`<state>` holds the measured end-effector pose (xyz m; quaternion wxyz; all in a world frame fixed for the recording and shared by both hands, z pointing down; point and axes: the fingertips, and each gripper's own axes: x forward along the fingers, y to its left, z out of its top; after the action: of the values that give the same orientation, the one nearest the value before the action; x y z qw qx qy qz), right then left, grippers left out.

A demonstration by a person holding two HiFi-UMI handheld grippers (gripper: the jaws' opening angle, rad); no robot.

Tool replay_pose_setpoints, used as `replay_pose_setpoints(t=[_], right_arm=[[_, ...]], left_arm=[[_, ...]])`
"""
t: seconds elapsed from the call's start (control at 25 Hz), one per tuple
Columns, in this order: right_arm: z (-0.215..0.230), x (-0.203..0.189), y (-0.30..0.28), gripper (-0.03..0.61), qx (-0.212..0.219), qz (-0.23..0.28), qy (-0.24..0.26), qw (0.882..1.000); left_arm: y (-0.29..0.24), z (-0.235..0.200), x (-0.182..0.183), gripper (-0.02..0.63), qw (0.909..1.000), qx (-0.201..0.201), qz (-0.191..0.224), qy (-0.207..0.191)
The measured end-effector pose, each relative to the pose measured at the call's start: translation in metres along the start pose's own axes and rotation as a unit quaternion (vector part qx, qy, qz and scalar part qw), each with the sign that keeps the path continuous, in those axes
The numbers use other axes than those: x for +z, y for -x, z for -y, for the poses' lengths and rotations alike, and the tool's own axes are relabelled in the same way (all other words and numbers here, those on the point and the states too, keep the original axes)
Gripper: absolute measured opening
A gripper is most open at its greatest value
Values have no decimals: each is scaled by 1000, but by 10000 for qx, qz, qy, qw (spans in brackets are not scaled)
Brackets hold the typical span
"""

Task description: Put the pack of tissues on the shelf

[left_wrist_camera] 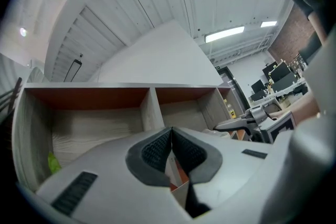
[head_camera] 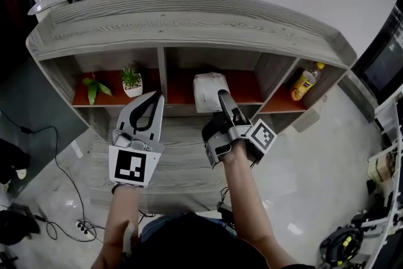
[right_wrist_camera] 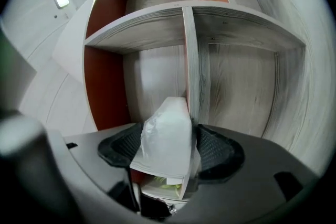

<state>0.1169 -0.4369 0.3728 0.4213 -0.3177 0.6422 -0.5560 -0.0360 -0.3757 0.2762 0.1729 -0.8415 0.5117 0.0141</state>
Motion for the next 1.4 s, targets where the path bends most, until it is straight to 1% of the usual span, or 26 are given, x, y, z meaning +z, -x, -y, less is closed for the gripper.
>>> replay_pose_setpoints(t=[0.12,0.28,0.44,0.6,0.68,0.88,1.04,1.2,1.4], right_arm=[[-3,-2,6,324,359,-109,117,9992],[-5,-4,16,324,477,-235,444,9976],[-7,-5,27,324,397,-300,763,9958],[-2,-10,39,324,130,-345,1198,9921],[2,-13,43,324,-15,-351,1331,9905],[21,-18,45,324,-381,-354,1286,9903],[32,-18,41,322,-570,-268,1164,9912],[32,-17,28,320,-535,-231,1122,9920],[31,-12,14,313,-607,-174,1176,9911]], left_arm=[[-1,5,-1,12,10000,-61,-18,1],[-4,9,-2,12,9999,-111,-23,9],[-7,17,-1,12,9998,-202,-14,-7],[-9,23,-1,12,9997,-254,8,9],[-10,26,-1,12,9996,-272,15,14],[-9,31,-1,12,9995,-301,7,19],[-7,30,-2,12,9997,-262,-7,26],[-5,25,-1,12,9998,-198,-8,7],[-2,19,0,12,9999,-131,-18,-47]])
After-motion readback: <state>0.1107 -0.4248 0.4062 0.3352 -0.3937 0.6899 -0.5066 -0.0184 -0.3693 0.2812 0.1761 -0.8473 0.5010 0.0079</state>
